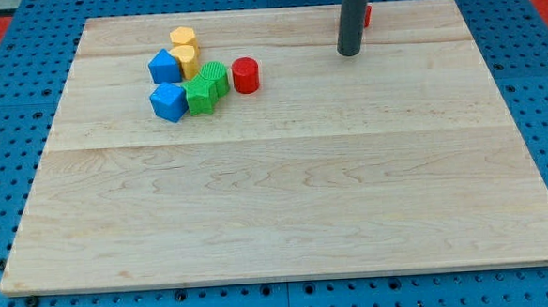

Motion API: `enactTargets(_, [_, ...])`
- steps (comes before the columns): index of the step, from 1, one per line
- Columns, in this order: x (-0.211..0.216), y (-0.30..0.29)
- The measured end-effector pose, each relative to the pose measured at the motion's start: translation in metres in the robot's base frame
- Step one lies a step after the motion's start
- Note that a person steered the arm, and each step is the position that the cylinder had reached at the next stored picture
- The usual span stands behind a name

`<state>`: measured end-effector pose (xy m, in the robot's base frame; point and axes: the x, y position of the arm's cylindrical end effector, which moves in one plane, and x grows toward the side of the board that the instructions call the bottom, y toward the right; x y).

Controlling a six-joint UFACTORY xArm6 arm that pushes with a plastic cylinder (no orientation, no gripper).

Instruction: Move your arm to the right of the red circle

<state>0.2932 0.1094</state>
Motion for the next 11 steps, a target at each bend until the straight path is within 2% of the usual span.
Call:
enactTargets(4, [0.016,0.01])
enactTargets(6, [0.016,-0.034])
enactTargets(7, [0.021,-0.034])
enactTargets(10, [0.068,-0.039])
enactTargets(11, [0.052,-0.075])
